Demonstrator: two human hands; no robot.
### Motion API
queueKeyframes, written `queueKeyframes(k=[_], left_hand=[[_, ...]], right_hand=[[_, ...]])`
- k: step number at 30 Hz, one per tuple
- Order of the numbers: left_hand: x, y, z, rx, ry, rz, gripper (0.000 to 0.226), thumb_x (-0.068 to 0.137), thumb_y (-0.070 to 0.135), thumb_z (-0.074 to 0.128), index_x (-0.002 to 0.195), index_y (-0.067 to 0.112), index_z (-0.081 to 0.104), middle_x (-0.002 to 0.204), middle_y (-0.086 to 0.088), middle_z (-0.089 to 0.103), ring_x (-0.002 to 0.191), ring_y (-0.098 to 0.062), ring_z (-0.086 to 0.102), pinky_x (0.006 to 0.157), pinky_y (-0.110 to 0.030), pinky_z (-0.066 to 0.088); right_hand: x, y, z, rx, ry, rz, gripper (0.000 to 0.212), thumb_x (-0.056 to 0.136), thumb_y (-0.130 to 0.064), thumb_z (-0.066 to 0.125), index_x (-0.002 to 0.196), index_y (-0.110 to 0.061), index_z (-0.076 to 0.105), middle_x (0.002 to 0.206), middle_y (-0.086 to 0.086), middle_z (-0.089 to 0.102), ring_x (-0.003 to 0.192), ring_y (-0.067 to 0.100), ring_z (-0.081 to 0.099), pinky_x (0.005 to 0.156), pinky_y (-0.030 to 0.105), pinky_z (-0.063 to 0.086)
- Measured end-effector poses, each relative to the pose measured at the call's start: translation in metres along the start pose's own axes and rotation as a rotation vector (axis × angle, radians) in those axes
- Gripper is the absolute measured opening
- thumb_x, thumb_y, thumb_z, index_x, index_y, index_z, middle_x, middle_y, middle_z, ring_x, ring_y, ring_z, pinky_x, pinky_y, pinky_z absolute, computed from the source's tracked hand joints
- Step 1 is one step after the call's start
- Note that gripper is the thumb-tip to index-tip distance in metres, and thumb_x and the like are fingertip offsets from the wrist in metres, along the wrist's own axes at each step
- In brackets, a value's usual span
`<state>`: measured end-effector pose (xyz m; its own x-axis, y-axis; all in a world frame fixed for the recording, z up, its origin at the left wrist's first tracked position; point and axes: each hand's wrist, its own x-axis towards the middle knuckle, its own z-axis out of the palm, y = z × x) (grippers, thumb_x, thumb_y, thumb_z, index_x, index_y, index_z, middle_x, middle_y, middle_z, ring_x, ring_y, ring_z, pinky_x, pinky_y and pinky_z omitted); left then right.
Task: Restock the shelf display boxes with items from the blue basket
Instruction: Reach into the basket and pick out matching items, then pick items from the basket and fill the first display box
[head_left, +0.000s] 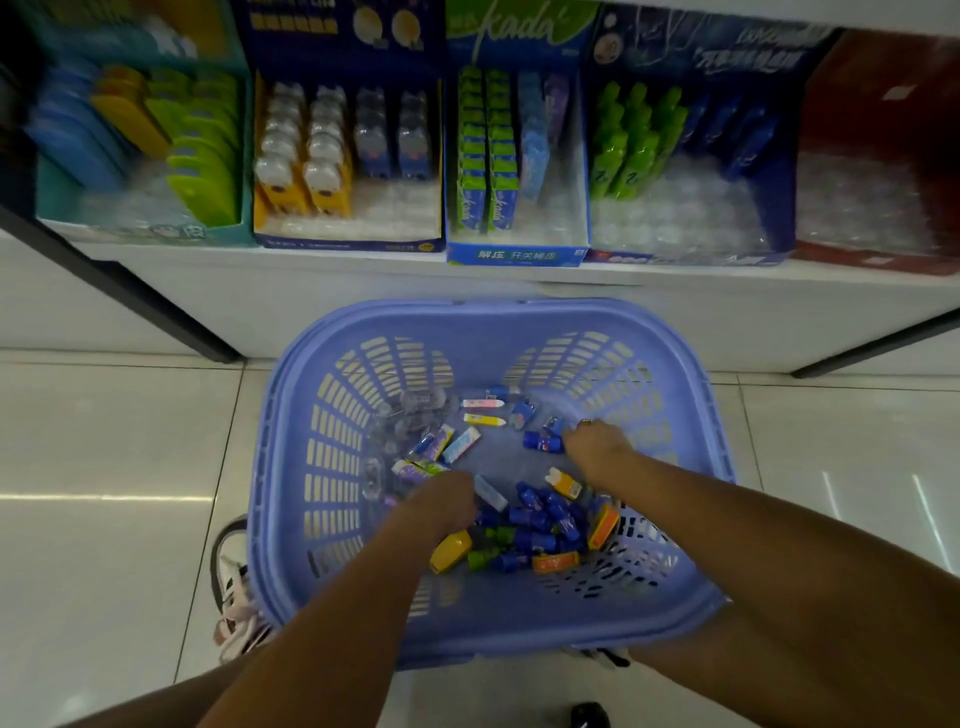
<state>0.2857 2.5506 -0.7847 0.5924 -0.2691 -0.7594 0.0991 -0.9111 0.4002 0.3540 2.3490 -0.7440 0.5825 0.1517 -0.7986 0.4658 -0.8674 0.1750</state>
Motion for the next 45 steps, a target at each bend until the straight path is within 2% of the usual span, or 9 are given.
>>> queueKeyframes(k=[4,9,15,19,23,26,28,35,45], left_hand=[[0.001,0.035,-0.020,-0.531,0.042,-0.020,0.024,0.098,0.021,0.047,0.089,0.003,0.061,0.092,-0.018,0.058,0.085,-0.028,0.055,0.088,-0.041,0.046],[-0.008,0.056,-0.031,-1.182,-0.112,-0.062,0.023,0.096,0.023,0.056,0.101,0.001,0.063,0.091,-0.013,0.064,0.083,-0.024,0.063,0.083,-0.035,0.054],[-0.019,0.039,-0.036,-1.112,0.021,-0.217,0.010,0.097,0.011,0.051,0.097,0.002,0.056,0.091,-0.015,0.055,0.082,-0.026,0.054,0.077,-0.037,0.051],[-0.030,0.032,-0.047,-1.146,0.001,-0.166,0.031,0.097,0.007,0.051,0.127,0.000,0.049,0.119,-0.018,0.057,0.106,-0.030,0.056,0.090,-0.038,0.050],[-0.043,0.030,-0.060,-1.224,0.007,-0.119,0.016,0.098,0.014,0.050,0.111,0.007,0.055,0.096,-0.010,0.063,0.085,-0.021,0.061,0.075,-0.032,0.054],[-0.051,0.029,-0.067,-1.305,0.081,-0.108,0.019,0.099,0.022,0.049,0.091,0.008,0.058,0.079,-0.007,0.060,0.067,-0.015,0.058,0.056,-0.024,0.054],[-0.056,0.026,-0.069,-1.296,0.143,-0.090,0.022,0.097,0.028,0.053,0.085,0.011,0.061,0.077,-0.005,0.062,0.064,-0.013,0.058,0.049,-0.020,0.050],[-0.081,0.010,-0.090,-1.278,0.216,0.030,0.023,0.092,0.028,0.060,0.078,0.010,0.062,0.070,-0.004,0.052,0.058,-0.012,0.044,0.052,-0.020,0.039],[-0.129,0.001,-0.145,-1.512,0.264,0.343,0.021,0.089,0.031,0.061,0.075,0.016,0.063,0.060,0.004,0.052,0.052,-0.006,0.043,0.046,-0.016,0.034]], right_hand=[[-0.007,0.004,-0.015,0.438,0.041,-0.147,0.059,0.082,-0.024,0.072,0.129,-0.009,0.040,0.118,0.013,0.053,0.092,0.025,0.053,0.079,0.038,0.049],[-0.027,-0.003,-0.023,0.920,0.095,-0.362,0.064,0.075,-0.031,0.079,0.127,-0.022,0.042,0.108,-0.013,0.046,0.079,0.006,0.055,0.068,0.017,0.044],[-0.025,-0.006,0.003,0.064,-0.261,-0.203,0.015,0.085,-0.020,0.070,0.087,-0.008,0.062,0.077,0.006,0.052,0.069,0.023,0.052,0.073,0.032,0.041],[-0.027,-0.014,0.021,-0.157,-0.314,-0.192,0.067,0.086,-0.022,0.068,0.142,-0.004,0.037,0.113,0.014,0.063,0.099,0.027,0.060,0.072,0.029,0.039],[-0.024,-0.016,0.024,-0.159,-0.317,-0.170,0.064,0.083,-0.020,0.071,0.138,-0.002,0.043,0.114,0.014,0.065,0.083,0.022,0.056,0.070,0.032,0.047],[-0.022,-0.015,0.028,-0.151,-0.388,-0.154,0.018,0.082,-0.026,0.071,0.085,-0.010,0.064,0.079,0.009,0.061,0.066,0.020,0.053,0.074,0.034,0.051],[-0.022,-0.007,0.027,-0.064,-0.388,-0.126,0.031,0.080,-0.031,0.070,0.060,-0.016,0.052,0.066,0.002,0.050,0.066,0.019,0.050,0.072,0.034,0.048],[-0.060,0.004,-0.046,0.862,0.150,-0.231,0.043,0.071,-0.032,0.082,0.107,-0.028,0.058,0.099,-0.012,0.057,0.088,0.006,0.054,0.079,0.027,0.045],[-0.117,-0.063,-0.168,1.264,0.573,-0.575,0.020,0.077,-0.019,0.076,0.087,-0.013,0.060,0.076,-0.001,0.062,0.067,0.013,0.059,0.061,0.026,0.051]])
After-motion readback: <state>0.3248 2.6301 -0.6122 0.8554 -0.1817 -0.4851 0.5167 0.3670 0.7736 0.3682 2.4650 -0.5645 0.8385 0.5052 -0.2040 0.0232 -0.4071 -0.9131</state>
